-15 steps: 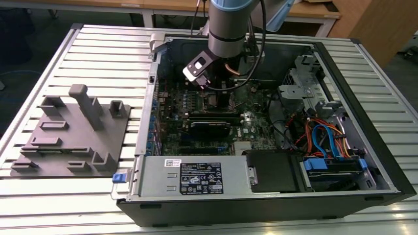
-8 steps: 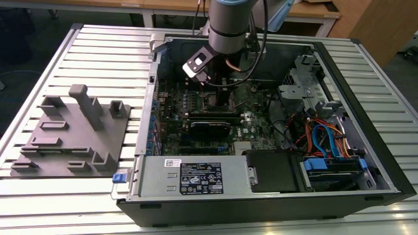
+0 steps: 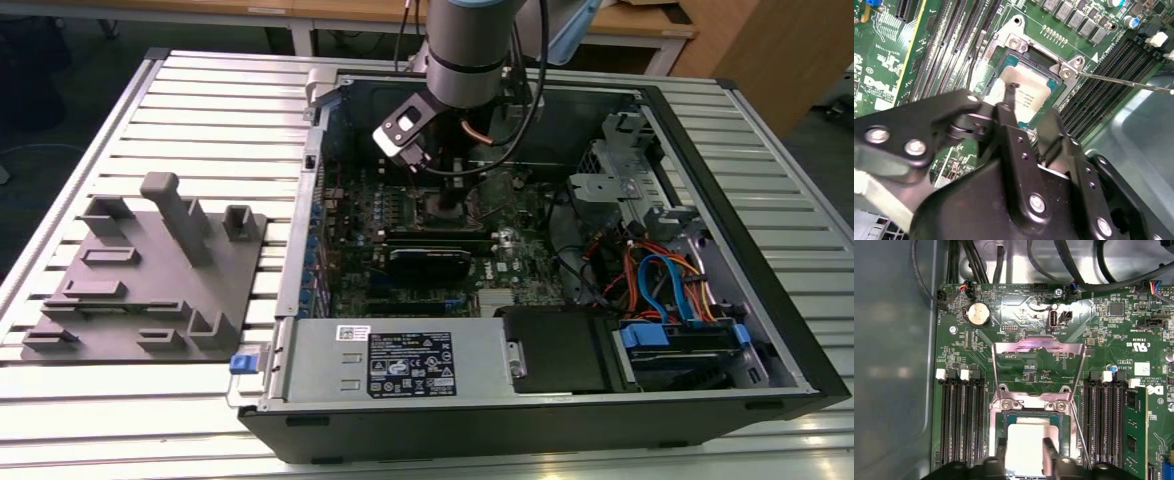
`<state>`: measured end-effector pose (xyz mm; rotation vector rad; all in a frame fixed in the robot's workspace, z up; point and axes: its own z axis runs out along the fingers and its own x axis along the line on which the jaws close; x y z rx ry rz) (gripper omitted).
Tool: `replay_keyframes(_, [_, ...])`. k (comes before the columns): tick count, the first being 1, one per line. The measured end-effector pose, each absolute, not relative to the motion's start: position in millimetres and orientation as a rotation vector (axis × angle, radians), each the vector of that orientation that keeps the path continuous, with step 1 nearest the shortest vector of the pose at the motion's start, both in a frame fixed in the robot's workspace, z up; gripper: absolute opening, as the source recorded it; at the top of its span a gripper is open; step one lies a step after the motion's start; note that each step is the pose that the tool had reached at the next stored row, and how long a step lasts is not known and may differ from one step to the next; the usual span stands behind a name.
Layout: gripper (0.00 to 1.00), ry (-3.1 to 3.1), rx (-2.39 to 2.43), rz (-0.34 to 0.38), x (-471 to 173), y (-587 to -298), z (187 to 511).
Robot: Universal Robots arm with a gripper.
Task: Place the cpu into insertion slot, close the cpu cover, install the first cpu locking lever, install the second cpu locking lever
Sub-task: 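Place the cpu into insertion slot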
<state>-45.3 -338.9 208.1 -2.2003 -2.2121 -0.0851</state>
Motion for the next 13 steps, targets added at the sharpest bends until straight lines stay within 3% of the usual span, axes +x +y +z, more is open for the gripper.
replay_keyframes(4, [0.25, -2.214, -2.202, -0.08, -45.3, -339.4, 208.1])
replay_keyframes(5, [0.25, -2.214, -2.202, -0.08, -45.3, -339.4, 208.1])
replay_keyframes(7, [0.13, -2.214, -2.202, -0.081, -45.3, -339.4, 208.1])
replay_keyframes(13, [0.11, -2.214, -2.202, -0.08, -45.3, -339.4, 208.1])
